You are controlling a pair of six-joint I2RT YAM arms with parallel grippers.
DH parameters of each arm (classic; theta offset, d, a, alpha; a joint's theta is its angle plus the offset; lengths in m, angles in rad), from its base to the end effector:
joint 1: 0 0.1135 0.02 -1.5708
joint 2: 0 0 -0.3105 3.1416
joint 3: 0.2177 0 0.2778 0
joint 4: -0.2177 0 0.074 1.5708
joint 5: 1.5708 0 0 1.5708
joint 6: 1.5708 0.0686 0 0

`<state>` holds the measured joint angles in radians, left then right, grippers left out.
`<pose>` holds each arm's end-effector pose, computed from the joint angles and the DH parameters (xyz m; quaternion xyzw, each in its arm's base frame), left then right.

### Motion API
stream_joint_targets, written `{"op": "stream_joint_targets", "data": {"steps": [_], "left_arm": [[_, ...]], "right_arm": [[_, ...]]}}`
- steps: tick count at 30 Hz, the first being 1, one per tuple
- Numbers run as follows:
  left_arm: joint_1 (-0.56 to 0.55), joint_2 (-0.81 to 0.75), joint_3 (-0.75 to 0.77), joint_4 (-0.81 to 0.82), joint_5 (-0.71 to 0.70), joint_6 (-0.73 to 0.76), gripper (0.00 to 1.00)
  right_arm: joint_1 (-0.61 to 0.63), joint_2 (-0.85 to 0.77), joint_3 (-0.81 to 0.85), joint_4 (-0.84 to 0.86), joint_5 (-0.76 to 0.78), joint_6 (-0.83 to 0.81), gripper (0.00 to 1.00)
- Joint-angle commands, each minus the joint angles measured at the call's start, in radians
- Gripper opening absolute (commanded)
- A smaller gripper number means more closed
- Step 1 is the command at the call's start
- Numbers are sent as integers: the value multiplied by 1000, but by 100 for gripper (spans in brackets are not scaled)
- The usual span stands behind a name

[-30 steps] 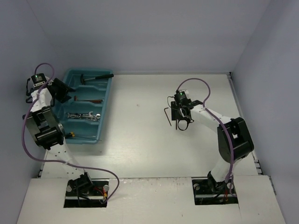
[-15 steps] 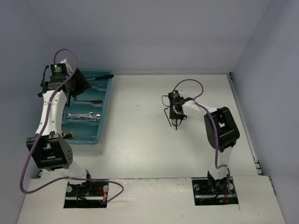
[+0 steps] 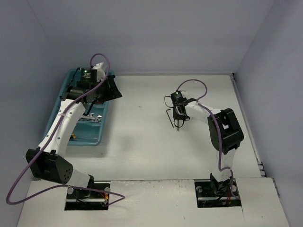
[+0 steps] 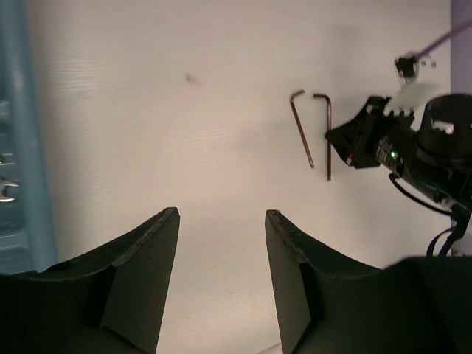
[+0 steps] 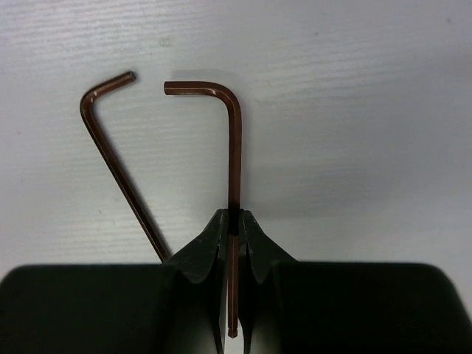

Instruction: Sort the tools into containers

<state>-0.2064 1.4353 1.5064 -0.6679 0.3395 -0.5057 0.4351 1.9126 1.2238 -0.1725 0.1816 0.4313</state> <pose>0.3468 -0.0959 0.4223 -0.0517 0.8731 -0.3007 0.3803 0.4258 0.1842 0.1726 0.0297 0.9339 0.0680 0.3497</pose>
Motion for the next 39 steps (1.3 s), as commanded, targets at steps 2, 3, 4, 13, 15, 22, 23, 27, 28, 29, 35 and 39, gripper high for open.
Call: {"op": "stream_joint_targets", "data": {"steps": [2, 3, 4, 13, 15, 22, 23, 27, 28, 29, 35, 39], "left_arm": [[-138, -9, 62, 27, 84, -17, 48], [-164, -1, 75, 28, 97, -24, 48], [-184, 7, 87, 34, 112, -31, 48], [-308, 60, 130, 200, 208, -150, 53], [-327, 76, 145, 210, 209, -160, 54], [-352, 76, 99, 305, 226, -228, 55], [-351, 74, 87, 326, 232, -241, 55], [-354, 70, 49, 408, 271, -300, 55], [-355, 71, 42, 422, 274, -309, 55], [-359, 72, 36, 437, 277, -320, 54], [-374, 92, 10, 493, 302, -362, 41], [-376, 93, 0, 533, 301, -378, 12]], "right_arm": [[9, -267, -17, -10, -1, -161, 0], [17, -322, -27, -5, -40, -186, 0], [26, -374, -36, -2, -79, -215, 0], [179, -676, -61, -1, -324, -377, 0], [195, -701, -57, 1, -373, -371, 0], [217, -749, -46, 4, -437, -349, 0], [218, -753, -46, 4, -444, -348, 0], [217, -760, -46, 5, -455, -344, 0], [217, -762, -46, 5, -455, -344, 0], [217, -762, -47, 7, -453, -344, 0], [217, -754, -41, 11, -448, -348, 0], [217, -740, -40, 16, -439, -350, 0]]}}
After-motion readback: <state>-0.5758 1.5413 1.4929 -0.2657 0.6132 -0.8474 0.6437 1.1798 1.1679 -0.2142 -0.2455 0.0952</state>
